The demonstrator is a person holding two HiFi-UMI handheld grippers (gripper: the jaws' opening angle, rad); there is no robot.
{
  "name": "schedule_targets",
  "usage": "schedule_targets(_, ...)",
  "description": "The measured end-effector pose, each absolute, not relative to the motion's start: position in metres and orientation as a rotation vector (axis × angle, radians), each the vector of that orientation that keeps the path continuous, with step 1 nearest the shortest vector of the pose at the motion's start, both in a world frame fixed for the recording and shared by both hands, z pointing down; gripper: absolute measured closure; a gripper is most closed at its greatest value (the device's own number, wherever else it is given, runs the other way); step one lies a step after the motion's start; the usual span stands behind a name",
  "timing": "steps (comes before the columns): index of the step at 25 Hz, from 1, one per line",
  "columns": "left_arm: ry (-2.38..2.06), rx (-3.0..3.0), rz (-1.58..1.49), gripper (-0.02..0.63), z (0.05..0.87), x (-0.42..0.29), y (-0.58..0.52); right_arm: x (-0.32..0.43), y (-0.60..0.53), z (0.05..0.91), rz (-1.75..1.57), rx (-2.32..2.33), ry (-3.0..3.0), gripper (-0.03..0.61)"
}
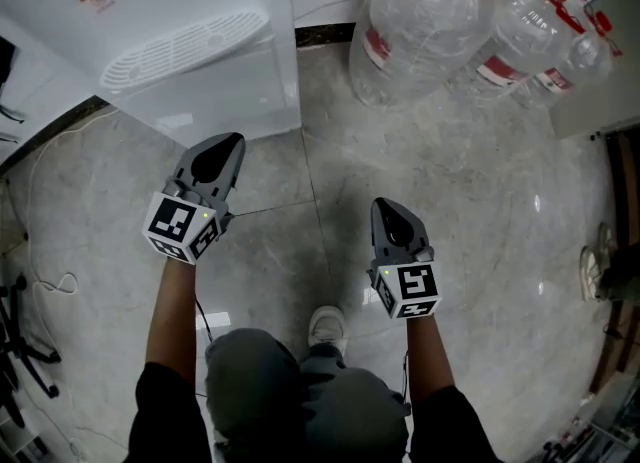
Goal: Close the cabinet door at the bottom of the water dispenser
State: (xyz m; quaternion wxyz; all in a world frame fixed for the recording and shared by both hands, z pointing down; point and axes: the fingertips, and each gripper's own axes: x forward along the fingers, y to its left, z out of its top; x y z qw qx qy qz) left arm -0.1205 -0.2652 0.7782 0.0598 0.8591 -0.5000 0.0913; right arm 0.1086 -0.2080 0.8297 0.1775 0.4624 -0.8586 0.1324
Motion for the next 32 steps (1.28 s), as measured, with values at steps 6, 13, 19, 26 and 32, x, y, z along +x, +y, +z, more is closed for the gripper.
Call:
schedule_targets(6,-1.596,2.550,0.245,0.597,0.759,-0.146,-0.237,0.075,-0.197,0.811,0.344,1.241,-2.455,0.566)
schedule_targets(13,-1.662,2.473,0.256,0.598,0.722,-0.166,-0.210,0.048,-0.190,0.756,0.302,1.199,-2.495,0.566)
schedule_targets(19,-1.707,2.375,0.200,0.600,0.662,-0.180,-0.197,0.039,-0.188,0.688,0.303,1.168,-2.511,0.566)
schedule_targets(26,-1.704,2.317,0.173,0.600,0.569,-0.186,-0.175,0.028,-0.181,0.584,0.292,1.131,-2.521,0.566)
schedule_targets(32,-1.703,2.276,0.187,0.598,0.472,-0.183,-0.147,0.021,-0.174,0.475,0.307,1.134,-2.538,0.566)
